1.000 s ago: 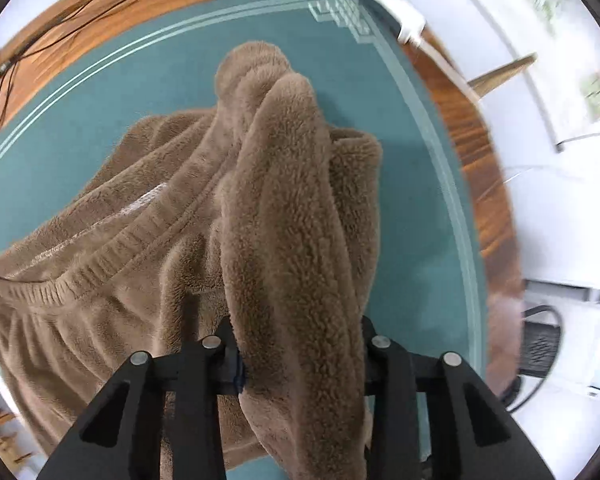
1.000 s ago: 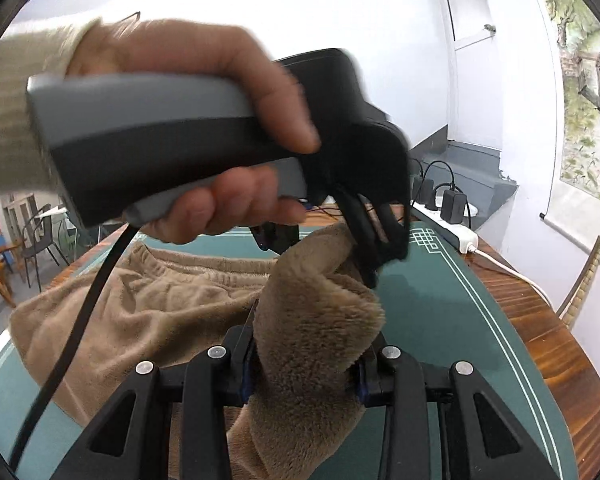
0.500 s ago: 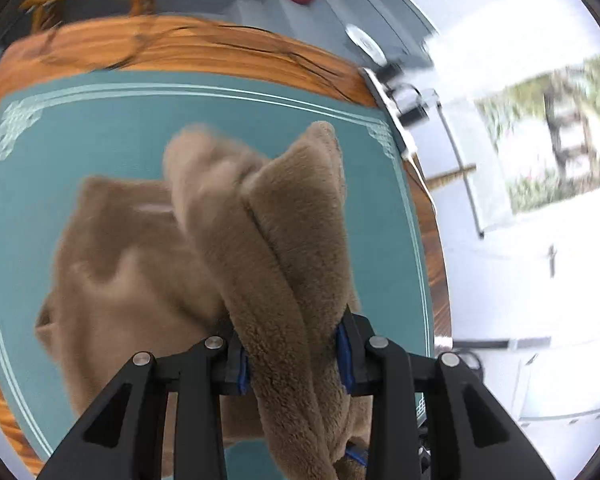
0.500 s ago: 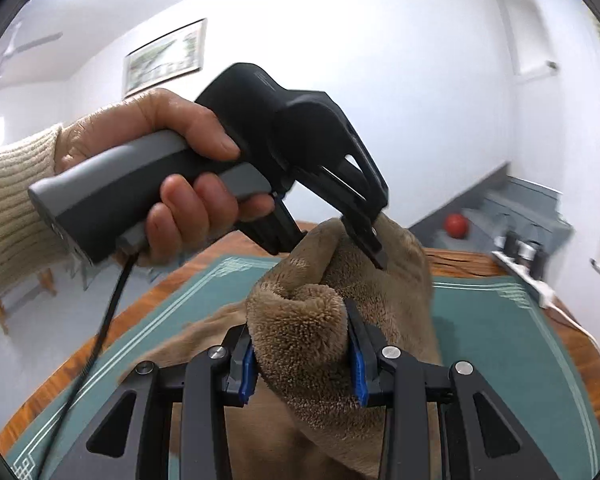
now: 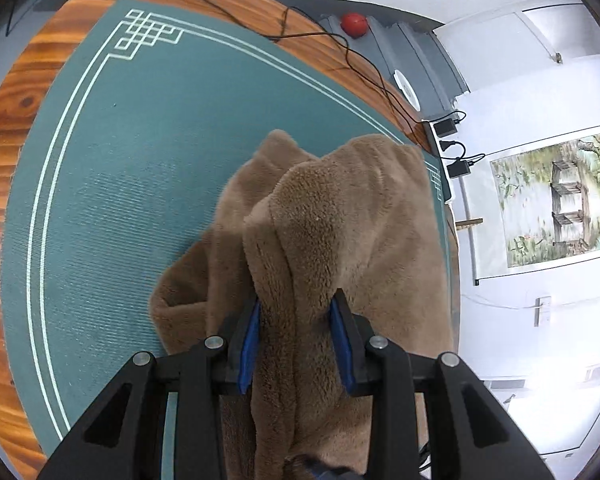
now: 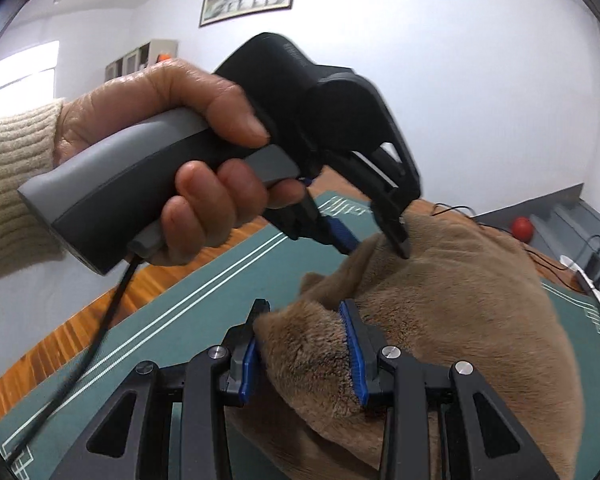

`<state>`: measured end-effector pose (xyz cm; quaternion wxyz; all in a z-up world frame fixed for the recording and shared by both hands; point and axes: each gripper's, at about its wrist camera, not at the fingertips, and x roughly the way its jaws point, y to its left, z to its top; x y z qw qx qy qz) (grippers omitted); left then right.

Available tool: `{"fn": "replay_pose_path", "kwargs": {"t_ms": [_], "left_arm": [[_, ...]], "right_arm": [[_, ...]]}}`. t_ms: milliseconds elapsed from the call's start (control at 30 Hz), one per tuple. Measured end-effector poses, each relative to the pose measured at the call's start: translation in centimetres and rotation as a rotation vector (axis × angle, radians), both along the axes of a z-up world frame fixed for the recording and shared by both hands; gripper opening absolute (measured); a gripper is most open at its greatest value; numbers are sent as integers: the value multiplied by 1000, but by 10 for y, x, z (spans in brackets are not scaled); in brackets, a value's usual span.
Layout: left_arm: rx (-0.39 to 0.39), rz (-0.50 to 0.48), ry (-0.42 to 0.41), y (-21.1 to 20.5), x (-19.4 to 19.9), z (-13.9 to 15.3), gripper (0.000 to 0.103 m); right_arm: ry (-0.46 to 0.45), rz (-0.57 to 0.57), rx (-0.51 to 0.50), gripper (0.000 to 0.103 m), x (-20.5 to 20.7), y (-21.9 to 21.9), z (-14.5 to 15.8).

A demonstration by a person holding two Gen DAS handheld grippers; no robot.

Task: Fold towel

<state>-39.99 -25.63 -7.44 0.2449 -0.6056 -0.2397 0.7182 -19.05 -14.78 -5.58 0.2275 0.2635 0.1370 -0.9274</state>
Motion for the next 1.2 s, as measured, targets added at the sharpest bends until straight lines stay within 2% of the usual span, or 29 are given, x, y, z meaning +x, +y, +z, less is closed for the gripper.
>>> {"fn": "replay_pose_path", "kwargs": {"t_ms": [133,300,333,433,500,533,567,633,700,767,933,1000,1200], "left_arm": [[-9,-8,-3,-2,1,-8,40],[-12,-15,-10,-5,2,-16,43],[-7,-12,-14,-6,2,-16,43],[8,-6,-24,-8,3,-16,49],[19,-2,-32,-9,3,-17,59],[24,0,-35,-10,4,-17,62],[29,6,-44,-9,3,-17,68],[41,16,-55,-8,2,-17,74],[46,23,-56,-6,1,-17,77],[44,27,-55,-4,2,-17,77],[81,65,-80,-7,1,-22,73],[99,67,-90,-7,1,-22,62],[61,39,-87,-3,2,-14,41]], "right_arm": [[-15,28,20,38,-6,-18,-13],[-45,44,15,38,-13,-14,-23],[-52,50,11,42,-14,-12,-24],[-56,79,12,43,-13,-6,-18],[-42,96,10,43,-7,3,-11],[-35,99,-1,47,-4,9,-7],[-30,100,-15,64,0,16,-2],[-10,90,-51,84,13,33,6],[26,55,-45,84,27,39,12],[62,19,-30,84,39,43,17],[179,-14,123,84,35,50,17],[189,27,170,84,24,39,6],[167,86,256,84,16,1,-20]]}}
